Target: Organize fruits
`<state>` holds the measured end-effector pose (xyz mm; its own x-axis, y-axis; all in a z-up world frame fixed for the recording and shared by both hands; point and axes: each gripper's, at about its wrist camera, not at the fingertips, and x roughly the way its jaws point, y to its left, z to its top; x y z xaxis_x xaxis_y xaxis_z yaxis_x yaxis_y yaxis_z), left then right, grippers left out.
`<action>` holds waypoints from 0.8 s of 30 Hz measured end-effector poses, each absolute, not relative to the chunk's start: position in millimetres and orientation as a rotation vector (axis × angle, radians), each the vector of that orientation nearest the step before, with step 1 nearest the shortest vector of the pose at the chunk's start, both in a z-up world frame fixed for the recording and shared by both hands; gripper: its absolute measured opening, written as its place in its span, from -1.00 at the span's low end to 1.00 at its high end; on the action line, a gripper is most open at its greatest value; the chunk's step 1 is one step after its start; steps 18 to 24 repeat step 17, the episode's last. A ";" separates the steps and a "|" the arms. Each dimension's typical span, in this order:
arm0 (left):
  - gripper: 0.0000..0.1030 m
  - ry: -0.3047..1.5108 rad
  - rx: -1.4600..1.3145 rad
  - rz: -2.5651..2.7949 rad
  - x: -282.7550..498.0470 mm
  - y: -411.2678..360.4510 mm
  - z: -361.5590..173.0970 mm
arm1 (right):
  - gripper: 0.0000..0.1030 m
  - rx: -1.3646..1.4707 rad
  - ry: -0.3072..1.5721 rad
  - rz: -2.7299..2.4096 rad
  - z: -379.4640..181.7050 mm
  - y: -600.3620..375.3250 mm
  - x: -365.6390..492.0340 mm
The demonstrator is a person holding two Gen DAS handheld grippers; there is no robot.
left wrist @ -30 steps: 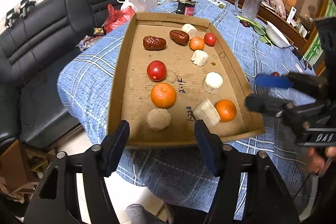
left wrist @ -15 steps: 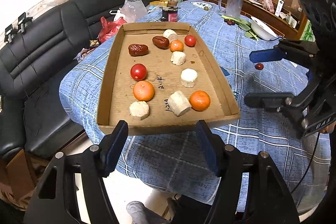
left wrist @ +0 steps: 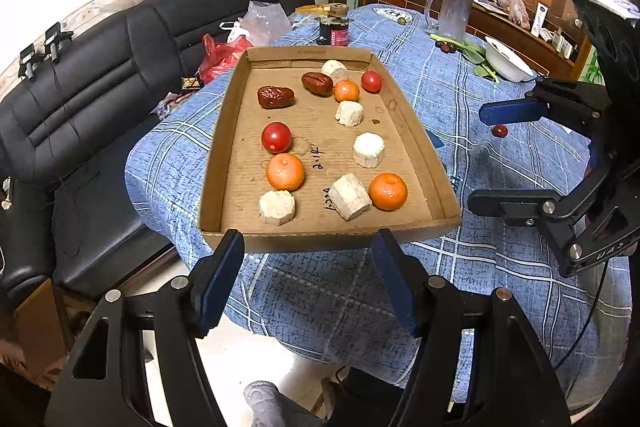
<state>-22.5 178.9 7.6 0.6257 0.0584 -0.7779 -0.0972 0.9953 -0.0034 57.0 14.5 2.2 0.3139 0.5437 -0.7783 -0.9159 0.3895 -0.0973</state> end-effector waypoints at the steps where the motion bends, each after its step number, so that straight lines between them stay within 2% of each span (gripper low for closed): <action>1: 0.28 0.880 -0.044 0.093 -23.2 178.9 8.2 | 0.63 -0.600 0.733 1.043 2.2 14.5 56.9; 24: 0.28 0.854 -0.006 0.126 -22.9 173.1 14.2 | 0.63 -0.577 0.725 1.055 2.1 8.6 54.5</action>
